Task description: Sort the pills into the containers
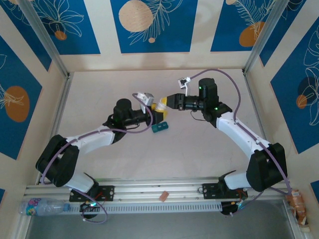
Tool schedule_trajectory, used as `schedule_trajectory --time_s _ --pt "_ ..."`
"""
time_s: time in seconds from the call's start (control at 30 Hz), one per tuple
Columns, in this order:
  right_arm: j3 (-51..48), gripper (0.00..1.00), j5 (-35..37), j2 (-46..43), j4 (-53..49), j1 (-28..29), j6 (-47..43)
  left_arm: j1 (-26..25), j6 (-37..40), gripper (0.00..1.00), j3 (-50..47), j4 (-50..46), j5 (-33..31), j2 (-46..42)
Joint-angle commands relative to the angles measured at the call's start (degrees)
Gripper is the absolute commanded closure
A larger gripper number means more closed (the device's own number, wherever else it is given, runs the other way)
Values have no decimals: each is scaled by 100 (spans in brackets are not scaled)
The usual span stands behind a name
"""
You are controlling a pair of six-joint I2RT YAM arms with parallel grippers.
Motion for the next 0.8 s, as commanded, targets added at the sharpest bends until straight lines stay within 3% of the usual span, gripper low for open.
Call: schedule_trajectory --time_s 0.0,0.17,0.27,0.57,0.77 --pt "98 60 -655 89 164 -215 -308 81 -386 100 2 734 393 66" --pt "314 32 -109 -72 -332 -271 -49 90 182 100 116 -105 -39 -8" --pt "223 23 345 -244 -464 -263 339 83 612 100 213 -710 -398 -103" --pt "80 19 2150 -511 -1115 152 1549 24 1641 100 376 -1938 -1551 -314" --pt "364 18 2451 -184 -1358 397 1782 -28 1751 100 359 -1997 -1668 -373"
